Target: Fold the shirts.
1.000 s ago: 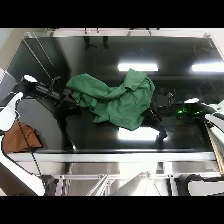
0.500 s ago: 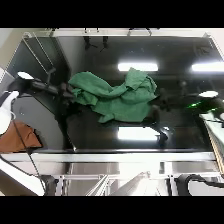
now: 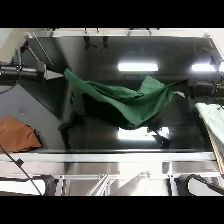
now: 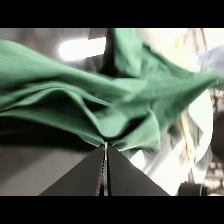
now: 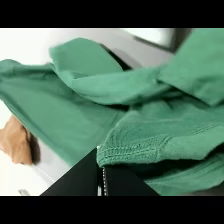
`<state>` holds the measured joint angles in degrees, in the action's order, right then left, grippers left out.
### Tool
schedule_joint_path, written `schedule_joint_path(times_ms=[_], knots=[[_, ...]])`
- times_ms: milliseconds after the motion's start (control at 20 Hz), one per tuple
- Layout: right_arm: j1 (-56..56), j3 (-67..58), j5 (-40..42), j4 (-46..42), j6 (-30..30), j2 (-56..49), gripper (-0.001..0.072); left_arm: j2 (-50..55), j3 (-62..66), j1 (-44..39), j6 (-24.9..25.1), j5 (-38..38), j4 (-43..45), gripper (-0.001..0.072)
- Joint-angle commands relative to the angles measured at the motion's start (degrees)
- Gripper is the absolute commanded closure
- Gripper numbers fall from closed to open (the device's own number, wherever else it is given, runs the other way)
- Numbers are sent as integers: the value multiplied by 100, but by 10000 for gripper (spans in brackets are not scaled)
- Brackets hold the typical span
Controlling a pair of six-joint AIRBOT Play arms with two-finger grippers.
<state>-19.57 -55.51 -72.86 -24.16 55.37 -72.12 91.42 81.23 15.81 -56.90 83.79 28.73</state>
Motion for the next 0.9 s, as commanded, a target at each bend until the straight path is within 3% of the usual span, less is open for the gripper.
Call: schedule_joint_path(times_ms=[0, 150, 200, 250, 300, 450, 650, 850], knots=[[90, 291, -26, -328, 81, -127, 687, -59, -798, 15, -15, 127, 599, 684], [98, 452, 94, -780, 164, -262, 678, 133, -1394, 17, -17, 275, 1204, 662], [79, 452, 103, -1036, 269, -267, 591, 221, -1508, 31, -33, 343, 1526, 384], [17, 452, 101, -1233, 393, -267, 367, 306, -1532, 37, -192, 374, 1888, 217], [-66, 452, 98, -1325, 476, -267, 256, 376, -1504, 81, -428, 339, 2317, 44], [-372, 452, 85, -1329, 474, -264, 246, 555, -1209, 258, -944, 216, 3217, 20], [-671, 452, 192, -1613, 468, -273, 246, 632, -1484, 260, -960, -367, 2785, 21], [-970, 452, 236, -2127, 619, -358, 245, 826, -1703, -385, -841, -688, 2656, 22]])
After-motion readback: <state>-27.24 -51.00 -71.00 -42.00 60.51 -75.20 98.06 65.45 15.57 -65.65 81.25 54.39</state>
